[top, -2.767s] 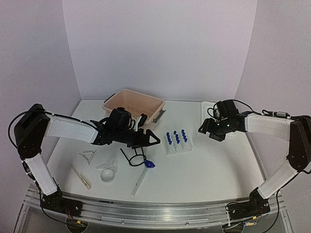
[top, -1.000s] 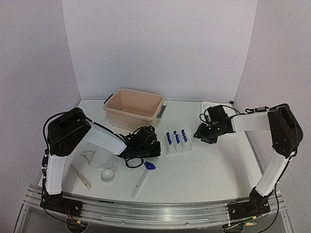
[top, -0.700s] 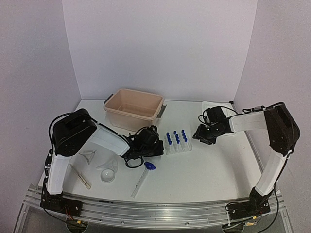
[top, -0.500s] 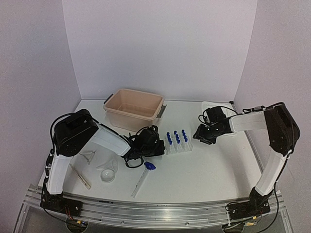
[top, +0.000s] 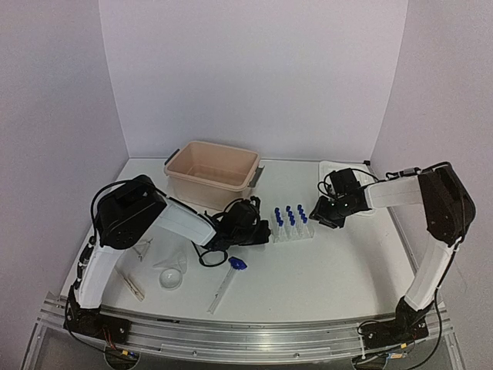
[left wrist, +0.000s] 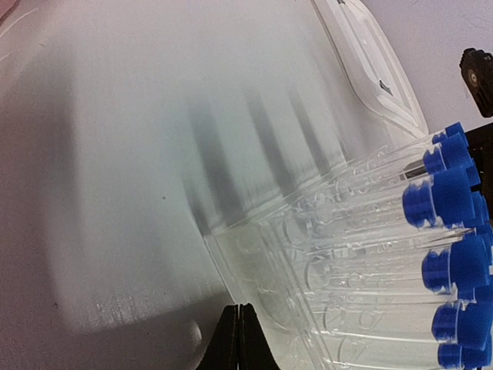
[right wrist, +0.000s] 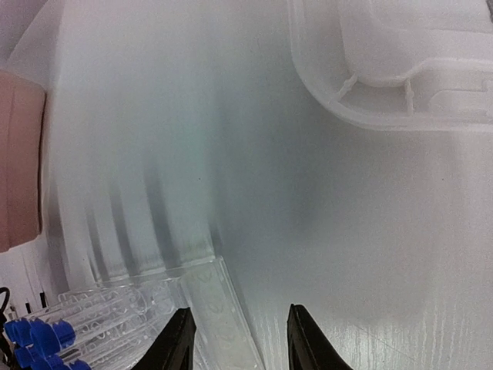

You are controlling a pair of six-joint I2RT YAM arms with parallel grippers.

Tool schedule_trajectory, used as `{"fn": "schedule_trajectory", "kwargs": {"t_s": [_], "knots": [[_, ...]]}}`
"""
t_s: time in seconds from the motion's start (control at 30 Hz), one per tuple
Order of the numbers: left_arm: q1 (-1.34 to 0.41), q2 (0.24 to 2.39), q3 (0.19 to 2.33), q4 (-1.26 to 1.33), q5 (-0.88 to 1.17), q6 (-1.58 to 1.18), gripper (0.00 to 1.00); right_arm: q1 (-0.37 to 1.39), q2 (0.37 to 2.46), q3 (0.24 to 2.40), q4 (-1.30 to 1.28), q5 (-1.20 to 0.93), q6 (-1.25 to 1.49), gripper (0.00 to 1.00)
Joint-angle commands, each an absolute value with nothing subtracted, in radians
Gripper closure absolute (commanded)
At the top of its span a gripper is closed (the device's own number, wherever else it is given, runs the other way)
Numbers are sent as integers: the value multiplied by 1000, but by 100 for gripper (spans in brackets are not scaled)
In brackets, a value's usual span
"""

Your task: Organize the chemistry lab equipment

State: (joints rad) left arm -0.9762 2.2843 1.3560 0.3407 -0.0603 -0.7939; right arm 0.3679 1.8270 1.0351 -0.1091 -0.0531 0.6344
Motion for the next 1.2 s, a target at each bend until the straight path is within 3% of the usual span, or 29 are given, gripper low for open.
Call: {"fn": "schedule_trajectory", "kwargs": {"t_s": [0.0,0.63,1.17], "knots": [[-978,2325,1406,314,-35,-767,100,356,1853,1049,-95,-44,643,63],[-980,2406,1517,300,1,-733,100,320,1749,946,-82,1,662,67],[-1000,2491,1639,277,61,-698,100,284,1379,794,-173,292,684,66]]}}
